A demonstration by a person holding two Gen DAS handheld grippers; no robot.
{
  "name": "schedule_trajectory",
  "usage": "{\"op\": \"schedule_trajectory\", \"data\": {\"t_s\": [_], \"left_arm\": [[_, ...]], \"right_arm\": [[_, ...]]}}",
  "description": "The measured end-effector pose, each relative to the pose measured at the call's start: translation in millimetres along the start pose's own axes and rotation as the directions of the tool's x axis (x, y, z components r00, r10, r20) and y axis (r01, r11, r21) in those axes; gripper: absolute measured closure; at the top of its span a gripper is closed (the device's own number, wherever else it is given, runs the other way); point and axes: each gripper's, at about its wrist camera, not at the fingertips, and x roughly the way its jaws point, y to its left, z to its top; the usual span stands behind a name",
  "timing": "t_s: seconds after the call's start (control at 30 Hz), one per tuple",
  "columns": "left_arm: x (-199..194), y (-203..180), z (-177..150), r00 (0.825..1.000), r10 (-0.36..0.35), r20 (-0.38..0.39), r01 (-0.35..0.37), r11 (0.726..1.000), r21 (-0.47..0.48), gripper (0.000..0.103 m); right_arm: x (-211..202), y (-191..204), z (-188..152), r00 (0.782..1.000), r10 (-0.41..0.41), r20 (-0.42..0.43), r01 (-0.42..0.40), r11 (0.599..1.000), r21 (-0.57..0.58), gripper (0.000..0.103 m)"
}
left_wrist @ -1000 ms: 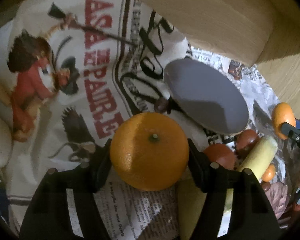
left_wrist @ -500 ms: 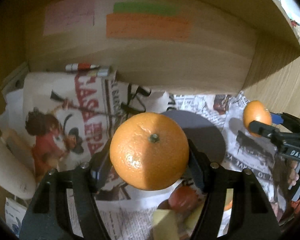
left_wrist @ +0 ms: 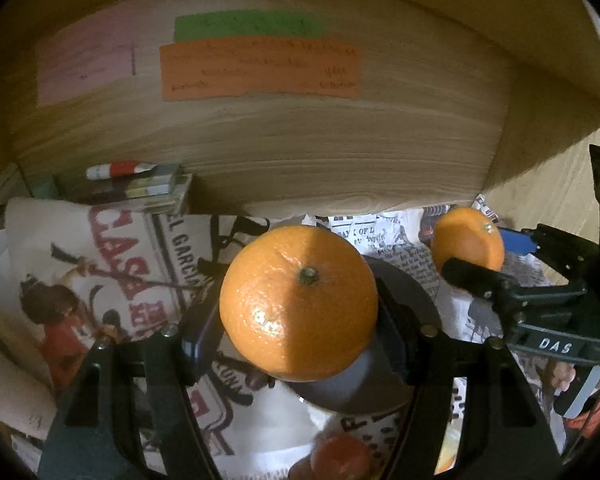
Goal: Organize fruits
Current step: 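Carry the left tool's orange to the dark plate while the right tool carries its orange there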
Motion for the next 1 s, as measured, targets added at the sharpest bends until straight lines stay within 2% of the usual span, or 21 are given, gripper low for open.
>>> {"op": "schedule_trajectory", "data": {"t_s": [0.27,0.6,0.93,1.0], "left_arm": [[51.9,3.1,13.3,0.994,-0.035,-0.104,0.034,0.999,-0.006,0.035],[110.0,2.3,14.1,0.966,-0.079,-0.248,0.079,0.997,-0.01,0.035],[147.1,3.2,6.7,0.934,-0.083,-0.347,0.077,0.997,-0.031,0.035],[147.3,-1.5,6.2,0.94,-0.065,-0.336,0.068,0.998,-0.003,0.035]], "right_arm": [[40.4,-7.2,6.3,0.997,0.015,-0.074,-0.014,1.0,0.005,0.04],[98.6,-16.2,-2.9,0.976,0.016,-0.218,-0.017,1.0,-0.003,0.04],[126.3,-10.8,-9.0,0.963,-0.001,-0.268,-0.015,0.998,-0.058,0.04],[127.8,-8.7,-9.4,0.964,-0.006,-0.265,-0.013,0.997,-0.071,0.04]]}}
